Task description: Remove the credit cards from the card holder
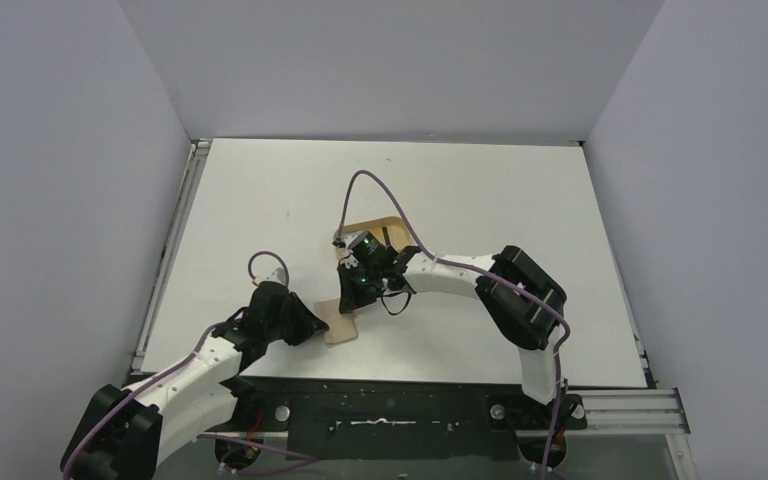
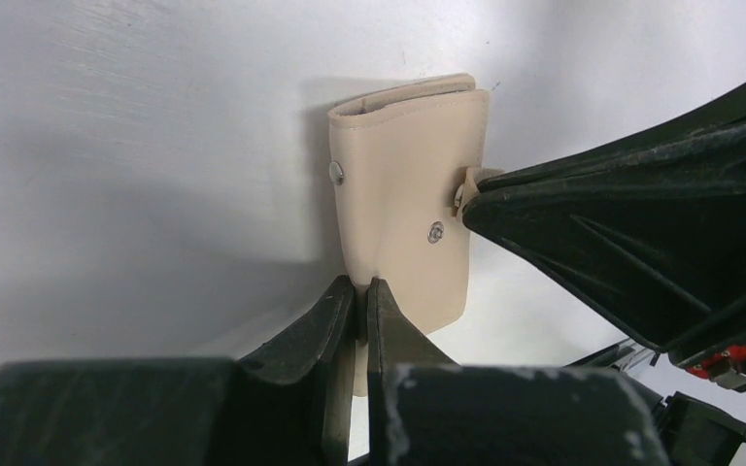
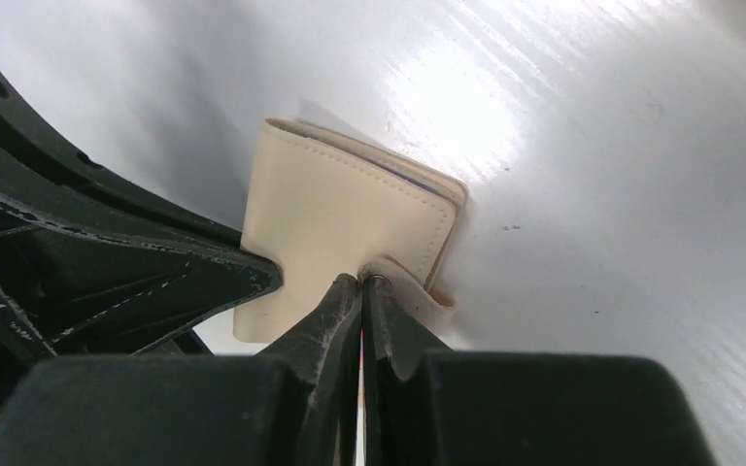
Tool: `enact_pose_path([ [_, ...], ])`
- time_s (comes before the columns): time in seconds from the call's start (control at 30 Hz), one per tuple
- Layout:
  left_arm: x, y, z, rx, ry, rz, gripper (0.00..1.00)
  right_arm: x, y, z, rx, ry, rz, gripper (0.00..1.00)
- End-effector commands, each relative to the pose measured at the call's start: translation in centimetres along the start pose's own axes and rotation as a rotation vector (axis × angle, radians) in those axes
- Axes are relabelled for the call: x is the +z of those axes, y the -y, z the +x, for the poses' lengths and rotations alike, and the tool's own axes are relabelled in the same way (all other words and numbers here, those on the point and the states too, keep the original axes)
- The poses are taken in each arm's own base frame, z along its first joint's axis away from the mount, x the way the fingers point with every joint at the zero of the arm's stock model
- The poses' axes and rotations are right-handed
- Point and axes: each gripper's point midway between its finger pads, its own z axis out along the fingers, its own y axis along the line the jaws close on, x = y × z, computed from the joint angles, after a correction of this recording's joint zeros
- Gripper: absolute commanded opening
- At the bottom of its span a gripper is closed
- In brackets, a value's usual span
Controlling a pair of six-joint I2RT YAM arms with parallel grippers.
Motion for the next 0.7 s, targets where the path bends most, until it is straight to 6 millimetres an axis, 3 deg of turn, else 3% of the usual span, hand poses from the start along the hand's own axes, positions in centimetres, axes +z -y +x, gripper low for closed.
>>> enact_pose_path([
  [0.0,-0.7,0.9,-0.8,0.026,0.017,0.000,0.00,-0.5,-0.7,-1.3,0.006,0.061,-0.048,0.00],
  [0.2,-1.0,0.9,-1.0,0.029,0.023,-0.005,0.00,-0.6,-1.0,-1.0,0.036,0.067,-0.127,0.00],
  [0.67,-1.7,0.8,-1.6,0.032,0.050,-0.040,0.00,-1.3,-5.3,-0.9,0.054,0.068,-0.415,0.00],
])
